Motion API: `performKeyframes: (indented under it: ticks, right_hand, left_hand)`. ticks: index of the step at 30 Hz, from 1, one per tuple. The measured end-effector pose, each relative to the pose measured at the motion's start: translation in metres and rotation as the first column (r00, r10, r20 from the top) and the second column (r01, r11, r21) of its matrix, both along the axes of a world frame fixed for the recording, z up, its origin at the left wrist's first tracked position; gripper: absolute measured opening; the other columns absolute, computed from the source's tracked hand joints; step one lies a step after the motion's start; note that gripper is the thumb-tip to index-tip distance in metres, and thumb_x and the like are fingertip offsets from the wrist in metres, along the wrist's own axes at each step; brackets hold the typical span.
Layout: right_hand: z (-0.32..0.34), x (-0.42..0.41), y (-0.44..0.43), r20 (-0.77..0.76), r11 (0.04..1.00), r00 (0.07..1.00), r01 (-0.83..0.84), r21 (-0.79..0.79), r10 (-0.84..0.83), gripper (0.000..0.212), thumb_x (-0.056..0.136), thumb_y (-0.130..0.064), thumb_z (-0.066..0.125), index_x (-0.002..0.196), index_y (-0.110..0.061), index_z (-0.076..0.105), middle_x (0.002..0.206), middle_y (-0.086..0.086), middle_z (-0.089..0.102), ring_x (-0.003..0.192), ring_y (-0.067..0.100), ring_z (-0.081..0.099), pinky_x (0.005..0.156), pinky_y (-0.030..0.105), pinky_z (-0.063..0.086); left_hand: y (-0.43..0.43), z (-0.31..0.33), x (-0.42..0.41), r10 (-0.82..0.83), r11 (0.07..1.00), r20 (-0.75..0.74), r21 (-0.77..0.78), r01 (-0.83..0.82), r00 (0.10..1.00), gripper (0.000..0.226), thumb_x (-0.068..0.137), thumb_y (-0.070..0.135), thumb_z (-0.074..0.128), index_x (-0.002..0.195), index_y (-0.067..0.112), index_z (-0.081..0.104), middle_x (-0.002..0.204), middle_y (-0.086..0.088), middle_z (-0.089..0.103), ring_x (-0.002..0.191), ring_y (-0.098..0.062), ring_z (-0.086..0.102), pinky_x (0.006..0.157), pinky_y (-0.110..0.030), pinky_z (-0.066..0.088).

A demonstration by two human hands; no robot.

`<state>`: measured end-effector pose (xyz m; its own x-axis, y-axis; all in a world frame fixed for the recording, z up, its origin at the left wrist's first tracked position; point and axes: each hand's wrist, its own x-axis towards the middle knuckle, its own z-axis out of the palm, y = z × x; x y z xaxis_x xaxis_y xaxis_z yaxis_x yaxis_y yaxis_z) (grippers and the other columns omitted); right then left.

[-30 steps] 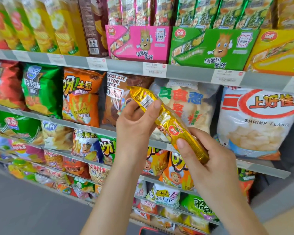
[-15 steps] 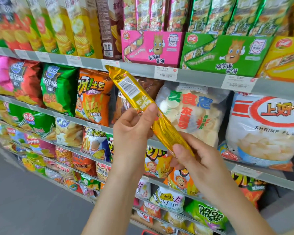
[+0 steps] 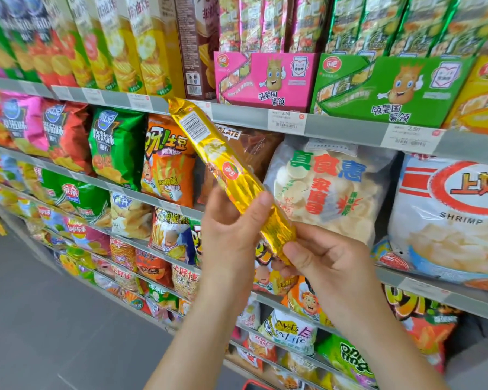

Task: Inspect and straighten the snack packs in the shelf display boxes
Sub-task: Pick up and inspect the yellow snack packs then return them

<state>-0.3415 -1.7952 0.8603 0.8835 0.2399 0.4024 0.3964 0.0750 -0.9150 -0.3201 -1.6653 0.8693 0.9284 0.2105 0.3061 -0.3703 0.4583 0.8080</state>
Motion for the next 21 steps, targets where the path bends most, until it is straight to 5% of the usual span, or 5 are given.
performKeyframes:
  ticks: [5, 9, 11, 17, 21]
  right_hand:
    - [-0.005, 0.000, 0.007, -0.001, 0.999, 1.000, -0.002, 0.041, 0.002, 0.028, 0.087, -0.032, 0.062, 0.110, -0.048, 0.068, 0.090, -0.006, 0.077, 0.081, 0.013, 0.075, 0.069, 0.018, 0.057]
    - [-0.005, 0.002, -0.001, 0.013, 0.931, 1.000, -0.004, -0.364, 0.009, 0.032, 0.093, -0.043, 0.049, 0.123, -0.044, 0.060, 0.092, -0.022, 0.072, 0.083, -0.001, 0.069, 0.072, 0.015, 0.053]
    - [-0.001, 0.003, -0.004, 0.127, 0.837, 0.992, 0.092, -0.540, -0.027, 0.039, 0.097, -0.051, 0.041, 0.122, -0.032, 0.064, 0.083, -0.024, 0.066, 0.073, -0.007, 0.061, 0.066, 0.011, 0.046]
    - [0.014, 0.004, 0.020, 0.166, 0.941, 0.968, 0.226, -0.253, -0.188, 0.027, 0.090, -0.045, 0.063, 0.114, -0.034, 0.061, 0.100, -0.019, 0.069, 0.093, 0.001, 0.067, 0.075, 0.025, 0.056]
    - [0.018, 0.009, 0.020, 0.115, 0.972, 0.976, 0.197, -0.131, -0.182, 0.023, 0.093, -0.025, 0.066, 0.115, -0.028, 0.064, 0.097, -0.014, 0.073, 0.088, 0.003, 0.069, 0.071, 0.018, 0.054]
  left_hand:
    - [-0.008, -0.015, -0.017, 0.010, 0.992, -0.044, 0.129, -0.004, 0.999, 0.028, 0.082, 0.022, 0.075, 0.101, 0.008, 0.060, 0.085, -0.007, 0.067, 0.075, -0.023, 0.063, 0.057, -0.035, 0.054]
    - [0.005, -0.017, -0.020, 0.115, 0.942, -0.020, 0.319, -0.103, 0.993, 0.019, 0.089, 0.024, 0.070, 0.105, 0.022, 0.059, 0.086, -0.004, 0.069, 0.067, -0.012, 0.062, 0.056, -0.030, 0.055]
    - [0.012, -0.021, -0.021, 0.250, 0.853, -0.002, 0.473, -0.220, 0.968, 0.022, 0.090, 0.028, 0.069, 0.106, 0.036, 0.056, 0.081, 0.000, 0.067, 0.059, -0.012, 0.059, 0.053, -0.032, 0.053]
    - [0.009, -0.033, -0.030, 0.418, 0.443, 0.253, 0.782, -0.439, 0.873, 0.061, 0.077, 0.051, 0.060, 0.133, 0.044, 0.039, 0.111, 0.022, 0.052, 0.097, 0.015, 0.049, 0.070, -0.010, 0.044]
    - [0.003, -0.042, -0.041, 0.195, 0.672, 0.177, 0.692, -0.263, 0.965, 0.079, 0.077, 0.043, 0.067, 0.148, 0.038, 0.032, 0.124, 0.014, 0.063, 0.108, -0.003, 0.063, 0.084, -0.021, 0.053]
